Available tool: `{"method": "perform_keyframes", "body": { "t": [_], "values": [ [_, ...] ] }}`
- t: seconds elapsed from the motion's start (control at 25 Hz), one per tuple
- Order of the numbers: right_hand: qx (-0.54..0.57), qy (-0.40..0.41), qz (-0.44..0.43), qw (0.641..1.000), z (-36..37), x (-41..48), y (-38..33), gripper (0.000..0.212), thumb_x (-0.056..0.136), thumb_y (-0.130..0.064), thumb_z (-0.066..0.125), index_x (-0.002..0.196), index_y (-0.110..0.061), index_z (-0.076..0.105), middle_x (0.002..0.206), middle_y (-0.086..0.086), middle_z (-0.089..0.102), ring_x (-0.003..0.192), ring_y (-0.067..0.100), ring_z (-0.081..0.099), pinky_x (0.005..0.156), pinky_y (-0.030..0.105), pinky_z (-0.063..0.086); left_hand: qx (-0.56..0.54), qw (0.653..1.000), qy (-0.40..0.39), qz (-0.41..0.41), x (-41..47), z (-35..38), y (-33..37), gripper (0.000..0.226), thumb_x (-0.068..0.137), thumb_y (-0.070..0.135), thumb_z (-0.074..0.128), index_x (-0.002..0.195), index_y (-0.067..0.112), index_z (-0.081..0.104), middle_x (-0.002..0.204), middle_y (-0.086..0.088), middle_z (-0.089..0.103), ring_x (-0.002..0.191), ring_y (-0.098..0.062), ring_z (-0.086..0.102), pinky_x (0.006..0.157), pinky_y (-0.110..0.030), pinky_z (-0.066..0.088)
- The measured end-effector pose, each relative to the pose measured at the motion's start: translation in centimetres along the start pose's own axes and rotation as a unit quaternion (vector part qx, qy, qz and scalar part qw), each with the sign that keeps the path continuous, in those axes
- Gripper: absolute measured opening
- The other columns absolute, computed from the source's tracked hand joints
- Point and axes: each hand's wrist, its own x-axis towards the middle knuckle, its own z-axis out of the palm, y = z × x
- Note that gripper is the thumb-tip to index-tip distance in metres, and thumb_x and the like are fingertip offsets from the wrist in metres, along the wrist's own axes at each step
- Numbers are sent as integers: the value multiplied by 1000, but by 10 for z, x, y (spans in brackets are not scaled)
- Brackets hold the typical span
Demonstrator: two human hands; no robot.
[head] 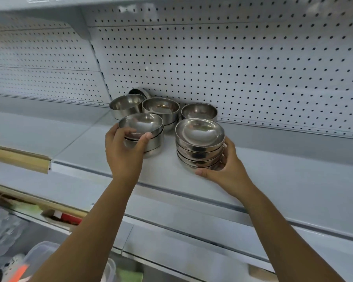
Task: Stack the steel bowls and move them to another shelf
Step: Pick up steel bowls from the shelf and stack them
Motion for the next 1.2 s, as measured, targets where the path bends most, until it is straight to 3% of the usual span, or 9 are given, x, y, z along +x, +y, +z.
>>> {"method": "perform_keyframes", "body": {
  "t": [0.2, 0.28, 0.36, 0.48, 0.68, 0.88, 1.04, 1.2],
  "values": [
    [-1, 7, 4, 1000, 1, 0, 1, 121, 56, -46, 100, 152, -50, 27, 138, -23, 59, 126, -2, 60, 106, 26, 50, -64, 996, 25, 51, 4, -3, 14, 27, 77, 41, 86, 90, 30, 65, 139, 9, 54, 130, 7, 47, 103, -10, 38],
    [0, 11, 5, 1000, 2, 0, 1, 120, 55, -45, 101, 151, -51, 29, 139, -20, 60, 126, 0, 61, 105, 25, 52, -105, 993, 5, 56, 4, -3, 28, 26, 77, 38, 87, 90, 30, 65, 140, 10, 53, 130, 10, 46, 100, -6, 38],
    [1, 16, 4, 1000, 2, -1, 1, 118, 56, -42, 100, 151, -50, 31, 137, -19, 62, 124, -1, 62, 98, 18, 53, -142, 987, -38, 71, 6, -1, 44, 25, 78, 37, 87, 90, 34, 66, 135, 9, 57, 122, 14, 49, 100, -12, 42],
    [4, 18, 3, 1000, 2, -1, 0, 117, 55, -38, 101, 150, -48, 33, 135, -17, 64, 123, -1, 63, 97, 17, 53, -174, 972, -113, 108, 9, 6, 59, 23, 80, 38, 85, 93, 35, 66, 113, 4, 67, 109, -5, 62, 98, -27, 49],
    [-1, 24, -2, 1000, 2, 0, 1, 112, 59, -34, 102, 147, -50, 35, 135, -17, 64, 123, 0, 64, 103, 24, 53, -228, 931, -270, 88, 8, 24, 65, 19, 83, 21, 83, 98, 16, 70, 87, 15, 71, 87, 1, 65, 82, -15, 48],
    [-11, 29, -4, 1000, 1, 1, 2, 110, 59, -37, 102, 145, -51, 35, 135, -16, 64, 124, 3, 64, 106, 31, 54, -228, 916, -317, 86, 3, 32, 45, 32, 79, 37, 86, 102, 19, 72, 96, -3, 73, 100, -26, 70, 95, -44, 56],
    [-12, 30, -5, 999, 1, 1, 2, 108, 59, -36, 102, 143, -51, 35, 134, -15, 65, 123, 5, 65, 106, 33, 54, -227, 913, -326, 91, -4, 34, 46, 30, 81, 22, 82, 105, 8, 70, 89, 4, 69, 90, -11, 64, 92, -28, 53],
    [-14, 33, -4, 999, 1, 2, 3, 107, 61, -33, 101, 144, -49, 35, 133, -15, 65, 122, 4, 65, 106, 32, 55, -243, 909, -332, 72, -4, 34, 44, 28, 81, 15, 81, 106, 12, 68, 88, 14, 69, 90, -7, 66, 93, -28, 55]
  ]
}}
